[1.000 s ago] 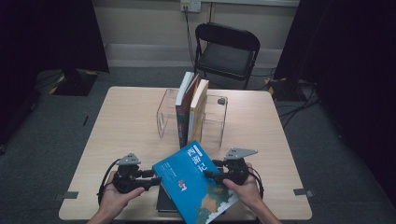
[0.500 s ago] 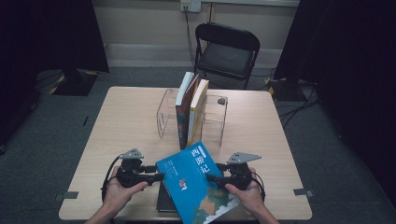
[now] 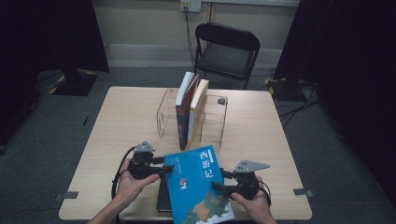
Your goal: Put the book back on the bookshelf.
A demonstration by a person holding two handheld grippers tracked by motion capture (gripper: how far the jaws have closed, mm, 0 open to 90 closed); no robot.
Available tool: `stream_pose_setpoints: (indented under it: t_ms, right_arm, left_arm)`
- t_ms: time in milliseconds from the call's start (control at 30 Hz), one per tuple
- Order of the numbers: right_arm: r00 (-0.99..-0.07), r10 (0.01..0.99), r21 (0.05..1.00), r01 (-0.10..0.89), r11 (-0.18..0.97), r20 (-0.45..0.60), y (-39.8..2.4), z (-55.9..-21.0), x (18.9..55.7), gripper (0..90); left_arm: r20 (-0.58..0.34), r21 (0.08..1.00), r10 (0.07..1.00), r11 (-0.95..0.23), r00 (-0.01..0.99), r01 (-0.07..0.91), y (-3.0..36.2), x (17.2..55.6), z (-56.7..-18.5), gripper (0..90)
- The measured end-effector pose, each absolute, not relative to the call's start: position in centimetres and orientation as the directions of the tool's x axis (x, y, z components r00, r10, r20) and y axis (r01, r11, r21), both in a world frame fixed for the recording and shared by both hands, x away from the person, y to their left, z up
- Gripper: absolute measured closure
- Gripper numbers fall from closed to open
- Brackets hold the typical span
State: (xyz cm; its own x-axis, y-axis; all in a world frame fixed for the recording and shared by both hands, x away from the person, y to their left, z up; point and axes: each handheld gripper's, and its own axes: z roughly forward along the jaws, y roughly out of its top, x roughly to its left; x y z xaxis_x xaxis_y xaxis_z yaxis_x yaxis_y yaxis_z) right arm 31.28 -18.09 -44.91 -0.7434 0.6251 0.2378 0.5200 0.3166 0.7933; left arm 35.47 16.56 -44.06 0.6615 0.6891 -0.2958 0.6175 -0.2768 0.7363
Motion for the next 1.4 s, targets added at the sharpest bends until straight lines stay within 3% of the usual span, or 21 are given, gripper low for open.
stream_pose_setpoints:
  t_ms: [233,433,800,933,1400]
  right_arm:
    - [-0.735,0.644,0.801,0.509,0.315,0.214,-17.1,-44.9,33.1,35.3]
    - [-0.713,0.662,0.802,0.525,0.286,0.231,-16.5,-45.1,34.7,34.7]
    - [-0.679,0.694,0.791,0.552,0.265,0.242,-17.1,-45.0,33.7,35.9]
    - [-0.680,0.694,0.798,0.544,0.261,0.237,-17.6,-45.0,33.4,37.2]
    - [-0.629,0.700,0.779,0.605,0.166,0.339,-17.4,-45.9,34.9,33.1]
  left_arm:
    - [-0.376,0.706,0.617,-0.294,0.692,0.645,17.0,33.2,-44.6,44.4]
    - [-0.372,0.697,0.649,-0.277,0.663,0.662,16.7,33.2,-44.5,44.0]
    - [-0.361,0.706,0.654,-0.275,0.665,0.653,15.7,34.5,-44.5,44.8]
    - [-0.351,0.707,0.662,-0.277,0.662,0.651,15.3,35.3,-44.6,41.3]
    - [-0.369,0.702,0.648,-0.275,0.666,0.657,15.4,34.3,-44.7,41.7]
